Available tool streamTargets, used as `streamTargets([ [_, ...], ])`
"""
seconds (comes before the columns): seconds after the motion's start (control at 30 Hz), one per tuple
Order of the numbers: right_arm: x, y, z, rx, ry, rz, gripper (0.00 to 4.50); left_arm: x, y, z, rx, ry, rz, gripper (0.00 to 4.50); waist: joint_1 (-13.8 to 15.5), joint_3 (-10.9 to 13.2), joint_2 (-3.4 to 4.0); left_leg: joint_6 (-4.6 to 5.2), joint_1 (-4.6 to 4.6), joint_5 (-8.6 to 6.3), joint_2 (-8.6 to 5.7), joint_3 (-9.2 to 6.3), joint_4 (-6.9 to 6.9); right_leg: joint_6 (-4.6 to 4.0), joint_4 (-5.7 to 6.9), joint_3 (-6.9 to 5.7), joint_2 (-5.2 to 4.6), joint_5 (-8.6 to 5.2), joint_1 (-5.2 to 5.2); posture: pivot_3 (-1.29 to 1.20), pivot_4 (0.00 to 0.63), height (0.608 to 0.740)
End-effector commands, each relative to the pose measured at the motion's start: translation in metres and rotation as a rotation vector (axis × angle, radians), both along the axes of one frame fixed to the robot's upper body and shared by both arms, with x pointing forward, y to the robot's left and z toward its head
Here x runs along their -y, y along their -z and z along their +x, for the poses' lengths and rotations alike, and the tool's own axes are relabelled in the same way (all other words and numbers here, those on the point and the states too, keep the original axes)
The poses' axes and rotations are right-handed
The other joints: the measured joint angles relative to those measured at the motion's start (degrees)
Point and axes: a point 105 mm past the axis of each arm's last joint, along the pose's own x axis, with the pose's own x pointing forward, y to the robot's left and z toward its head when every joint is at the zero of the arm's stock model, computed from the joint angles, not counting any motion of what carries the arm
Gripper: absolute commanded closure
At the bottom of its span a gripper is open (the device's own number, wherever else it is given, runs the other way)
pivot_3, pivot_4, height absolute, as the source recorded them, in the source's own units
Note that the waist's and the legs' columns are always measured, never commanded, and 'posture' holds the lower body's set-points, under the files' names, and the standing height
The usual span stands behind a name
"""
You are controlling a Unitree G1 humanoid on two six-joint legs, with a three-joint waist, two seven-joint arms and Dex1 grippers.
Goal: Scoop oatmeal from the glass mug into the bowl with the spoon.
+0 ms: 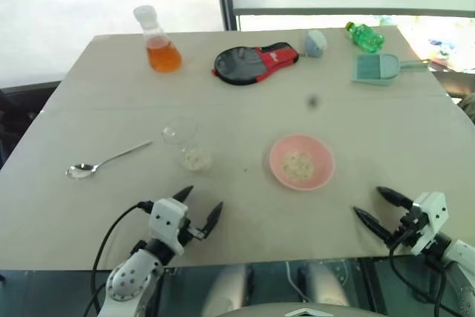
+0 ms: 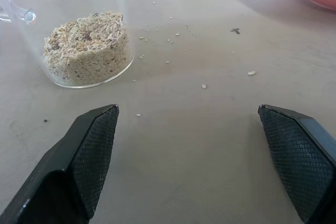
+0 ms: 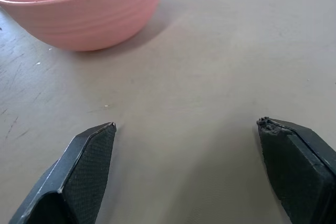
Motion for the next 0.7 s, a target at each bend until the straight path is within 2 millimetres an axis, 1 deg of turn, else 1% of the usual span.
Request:
streamTargets([
  [0.03,-0.0008,-0.0059,0.0016,0.027,-0.014,-0.006,0.00,-0.0050,0.0179,-0.0112,-0.090,-0.006,0.019,0.04,-0.01,0.00,0.00,0.00,0.00,0.00,0.00,0.00,0.00,0.00,0.00,0.00,0.00,0.00,0.00,0.00,0.150,0.740],
  [0.37,-0.0035,-0.0009,0.0052,0.033,-0.020,-0.002,0.00,-0.0060,0.0146,-0.0078,-0.072,-0.019,0.020,0.04,-0.30,0.02,-0.03,0.00,0.00,0.00,0.00,0.00,0.00,0.00,-0.01,0.00,0.00,0.00,0.00,0.00,0.150,0.740],
  [0.7,-0.0051,-0.0040,0.0059,0.045,-0.031,0.001,0.00,-0.0085,0.0139,-0.0068,-0.073,-0.012,0.028,0.04,-0.41,0.02,-0.03,0.00,0.00,0.00,0.00,0.00,0.00,0.01,0.00,0.00,0.00,0.01,0.00,0.00,0.150,0.740],
])
